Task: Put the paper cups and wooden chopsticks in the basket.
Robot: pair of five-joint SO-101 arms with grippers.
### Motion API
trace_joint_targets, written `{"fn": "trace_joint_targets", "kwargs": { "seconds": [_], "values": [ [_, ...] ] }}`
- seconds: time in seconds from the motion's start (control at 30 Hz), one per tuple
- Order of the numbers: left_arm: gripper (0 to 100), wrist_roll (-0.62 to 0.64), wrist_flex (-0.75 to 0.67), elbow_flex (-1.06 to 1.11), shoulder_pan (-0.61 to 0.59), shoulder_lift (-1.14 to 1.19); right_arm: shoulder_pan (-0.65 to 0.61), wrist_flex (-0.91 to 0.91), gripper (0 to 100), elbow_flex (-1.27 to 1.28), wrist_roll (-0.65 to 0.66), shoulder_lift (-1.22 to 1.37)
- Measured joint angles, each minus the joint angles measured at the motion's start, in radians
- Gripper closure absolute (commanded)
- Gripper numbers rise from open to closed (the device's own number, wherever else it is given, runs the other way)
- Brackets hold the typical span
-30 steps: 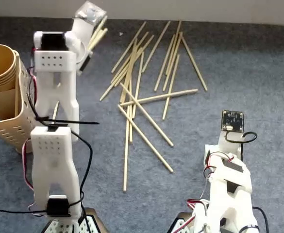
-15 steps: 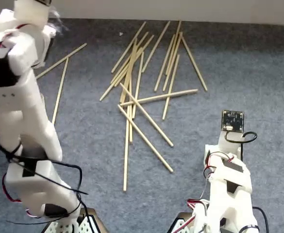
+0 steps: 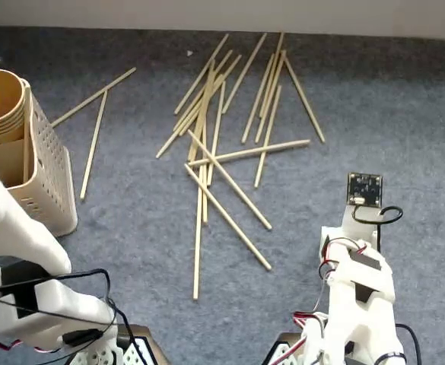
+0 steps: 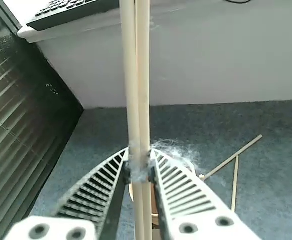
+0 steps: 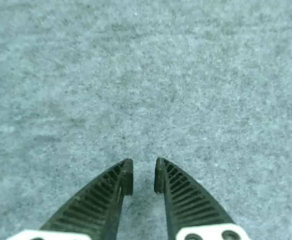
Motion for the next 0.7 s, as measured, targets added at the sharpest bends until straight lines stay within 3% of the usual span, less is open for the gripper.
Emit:
{"fn": "trace_joint_targets", "kwargs": {
  "seconds": [0.2,0.5,0.7],
  "values": [
    [100,0.026,0.000,0.066,-0.002,-0.227,0.000,0.000,91.8,0.000,0.000,0.000],
    [100,0.063,-0.015,0.221,0.021,-0.379,0.000,0.000,91.8,0.000,0.000,0.000],
    [100,0.048,0.000,0.356,0.066,-0.677,0.000,0.000,91.8,0.000,0.000,0.000]
  ]
}}
